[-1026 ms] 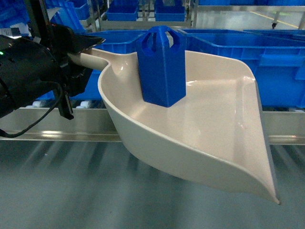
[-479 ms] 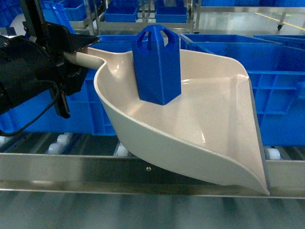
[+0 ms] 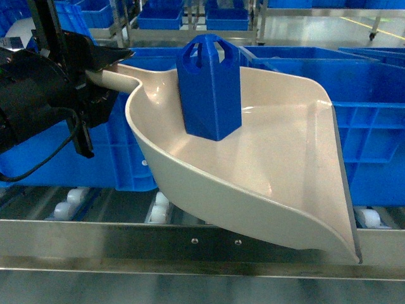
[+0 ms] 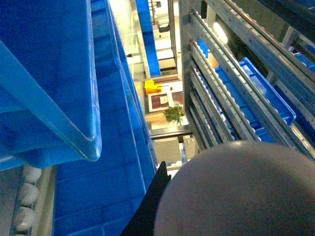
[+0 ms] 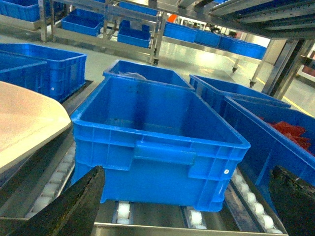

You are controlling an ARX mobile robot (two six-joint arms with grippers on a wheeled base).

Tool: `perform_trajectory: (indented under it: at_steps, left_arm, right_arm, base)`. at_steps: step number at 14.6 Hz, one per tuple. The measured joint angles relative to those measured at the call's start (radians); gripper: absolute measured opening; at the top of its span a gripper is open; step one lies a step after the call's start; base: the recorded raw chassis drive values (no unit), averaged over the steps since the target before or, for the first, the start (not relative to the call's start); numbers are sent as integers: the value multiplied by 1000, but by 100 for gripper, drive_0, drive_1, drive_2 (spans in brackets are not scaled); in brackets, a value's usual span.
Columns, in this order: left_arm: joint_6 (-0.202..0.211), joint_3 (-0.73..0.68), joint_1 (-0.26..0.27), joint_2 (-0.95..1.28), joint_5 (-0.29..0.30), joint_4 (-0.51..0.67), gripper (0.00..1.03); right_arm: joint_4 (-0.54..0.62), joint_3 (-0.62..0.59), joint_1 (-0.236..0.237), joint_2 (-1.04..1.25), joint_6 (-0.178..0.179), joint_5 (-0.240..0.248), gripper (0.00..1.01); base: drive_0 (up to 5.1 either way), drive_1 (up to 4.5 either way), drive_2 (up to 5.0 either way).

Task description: Place part in tray to right shelf

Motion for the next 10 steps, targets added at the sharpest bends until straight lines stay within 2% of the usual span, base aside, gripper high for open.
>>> perform_trajectory:
  at_steps: [10]
  left_arm:
    - [0, 0, 0, 0, 0, 0, 12]
  right_arm:
    - [0, 0, 0, 0, 0, 0, 98]
  base:
    - [0, 0, 0]
